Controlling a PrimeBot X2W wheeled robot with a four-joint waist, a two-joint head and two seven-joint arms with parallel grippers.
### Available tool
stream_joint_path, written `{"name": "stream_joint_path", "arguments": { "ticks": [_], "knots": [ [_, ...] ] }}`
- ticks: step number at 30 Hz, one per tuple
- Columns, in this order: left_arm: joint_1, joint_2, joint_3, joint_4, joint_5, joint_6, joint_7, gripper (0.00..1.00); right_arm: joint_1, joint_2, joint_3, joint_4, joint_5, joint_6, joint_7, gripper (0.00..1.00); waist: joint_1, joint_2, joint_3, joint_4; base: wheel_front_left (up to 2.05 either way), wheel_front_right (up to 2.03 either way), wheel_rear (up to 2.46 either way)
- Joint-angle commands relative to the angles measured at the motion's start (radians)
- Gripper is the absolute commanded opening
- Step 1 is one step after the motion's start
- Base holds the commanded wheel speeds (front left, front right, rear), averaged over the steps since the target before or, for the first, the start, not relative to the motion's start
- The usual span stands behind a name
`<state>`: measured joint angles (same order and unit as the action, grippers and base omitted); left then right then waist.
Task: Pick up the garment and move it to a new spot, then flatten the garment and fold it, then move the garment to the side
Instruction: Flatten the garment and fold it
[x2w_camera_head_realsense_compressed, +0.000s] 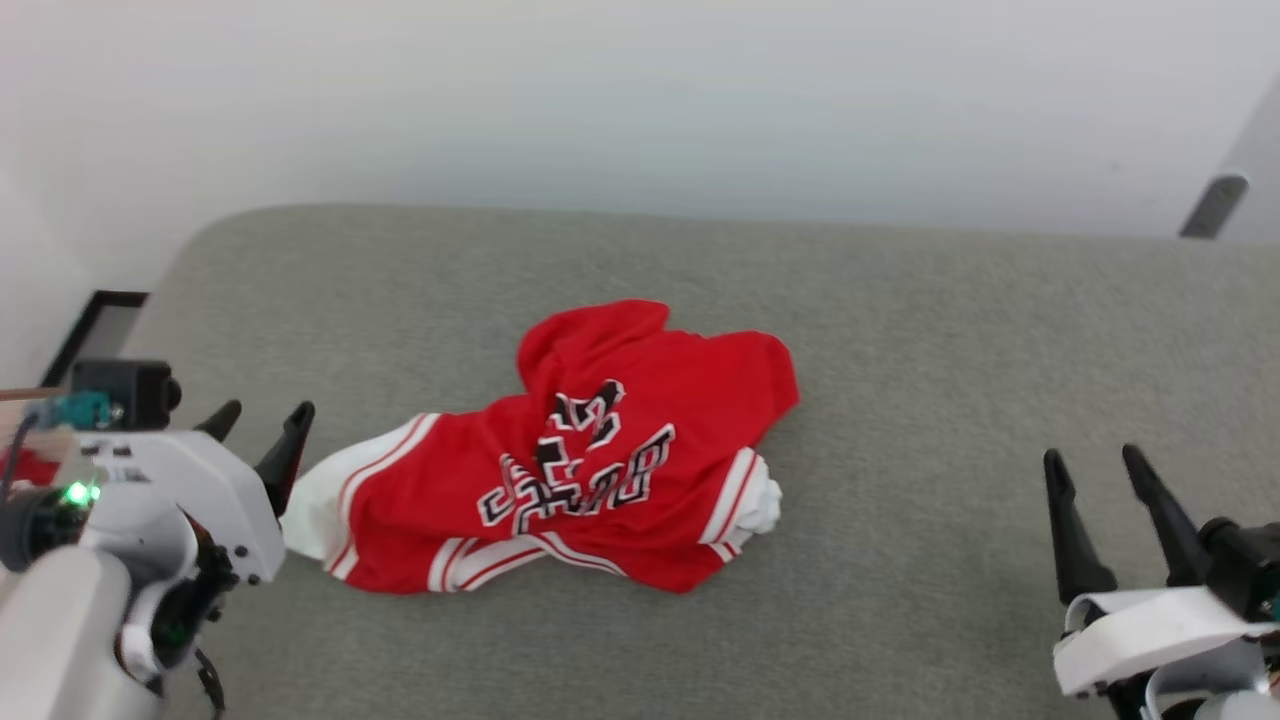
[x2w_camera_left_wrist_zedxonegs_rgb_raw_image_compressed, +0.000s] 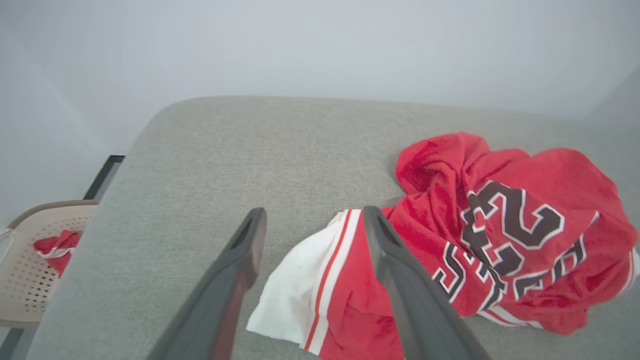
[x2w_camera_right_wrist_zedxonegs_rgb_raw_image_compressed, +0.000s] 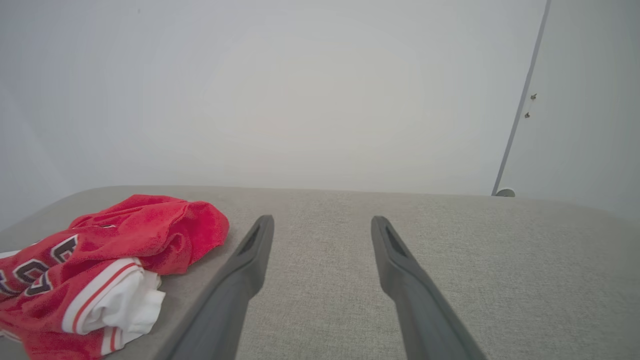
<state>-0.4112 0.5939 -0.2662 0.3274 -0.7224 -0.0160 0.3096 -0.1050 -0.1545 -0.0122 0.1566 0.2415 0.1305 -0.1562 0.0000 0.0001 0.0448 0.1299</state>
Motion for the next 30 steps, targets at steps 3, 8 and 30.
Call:
{"name": "stream_joint_path", "arguments": {
  "ticks": [3, 8, 30],
  "knots": [
    [0.075, -0.027, 0.033, -0.079, 0.02, 0.024, -0.152, 1.0, 0.026, -0.004, 0.019, 0.004, 0.013, 0.0, 0.013, 1.0, 0.0, -0.0001, -0.059, 0.073, 0.0, 0.0, 0.0],
    [0.164, -0.048, 0.062, -0.146, 0.064, 0.048, -0.339, 1.0, 0.035, -0.004, 0.038, 0.001, 0.022, 0.0, 0.031, 1.0, 0.0, -0.0001, -0.074, 0.106, 0.0, 0.0, 0.0],
    [0.402, -0.338, 0.307, -0.324, 0.272, 0.021, -0.573, 1.0, -0.117, -0.161, 0.269, 0.03, 0.227, 0.0, 0.447, 1.0, 0.0, -0.0001, 0.0, 0.265, 0.0, 0.0, 0.0]
  ]
}}
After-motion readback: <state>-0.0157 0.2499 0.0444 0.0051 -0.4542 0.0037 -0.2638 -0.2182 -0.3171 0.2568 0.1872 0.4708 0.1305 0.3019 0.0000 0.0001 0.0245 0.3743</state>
